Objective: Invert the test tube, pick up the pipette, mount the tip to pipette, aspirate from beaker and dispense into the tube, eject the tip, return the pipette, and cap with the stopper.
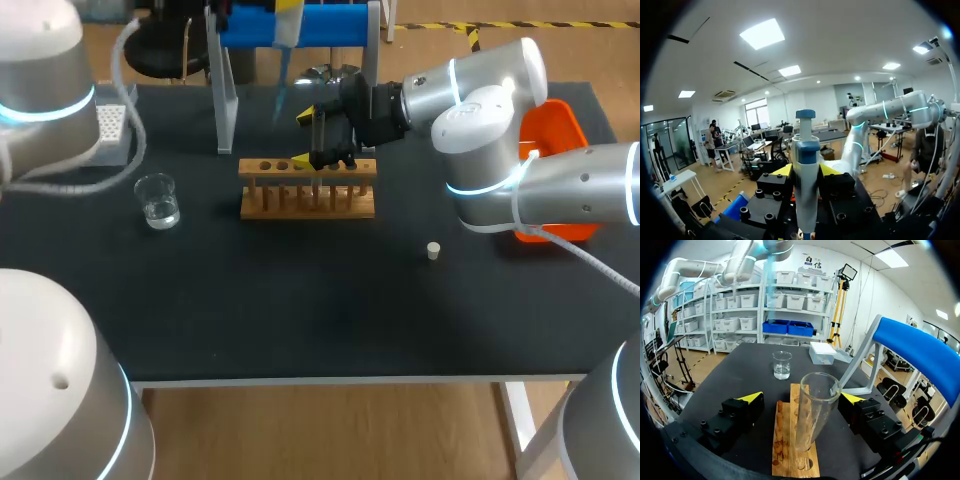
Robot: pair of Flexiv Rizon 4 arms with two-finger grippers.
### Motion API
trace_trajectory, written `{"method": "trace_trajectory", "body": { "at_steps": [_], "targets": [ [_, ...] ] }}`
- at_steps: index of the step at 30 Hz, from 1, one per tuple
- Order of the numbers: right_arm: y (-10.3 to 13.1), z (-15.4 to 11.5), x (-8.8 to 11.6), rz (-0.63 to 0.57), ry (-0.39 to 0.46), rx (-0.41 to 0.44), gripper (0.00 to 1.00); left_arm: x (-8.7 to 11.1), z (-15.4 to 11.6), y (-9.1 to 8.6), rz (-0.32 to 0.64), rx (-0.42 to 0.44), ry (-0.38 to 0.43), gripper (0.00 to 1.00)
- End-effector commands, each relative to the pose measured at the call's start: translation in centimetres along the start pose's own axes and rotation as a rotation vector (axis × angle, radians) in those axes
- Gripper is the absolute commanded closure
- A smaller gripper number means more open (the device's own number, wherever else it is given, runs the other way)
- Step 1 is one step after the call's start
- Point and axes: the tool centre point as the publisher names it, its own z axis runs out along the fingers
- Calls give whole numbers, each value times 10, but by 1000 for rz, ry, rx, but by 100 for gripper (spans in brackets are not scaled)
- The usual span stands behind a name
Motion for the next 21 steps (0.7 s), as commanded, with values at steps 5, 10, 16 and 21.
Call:
{"method": "trace_trajectory", "body": {
  "at_steps": [5, 10, 16, 21],
  "targets": [
    [0, -1, 0, 0, 3, 1, 0, 50, -13, 31, -46, 22, -90, 100],
    [0, -1, 0, 0, 3, 1, 0, 60, -5, 51, -86, 37, -110, 100],
    [0, -1, 0, 0, 3, 1, 0, 64, 11, 71, -95, 77, -93, 100],
    [0, -1, 0, 0, 3, 1, 0, 63, 21, 83, -87, 109, -72, 100]
  ]
}}
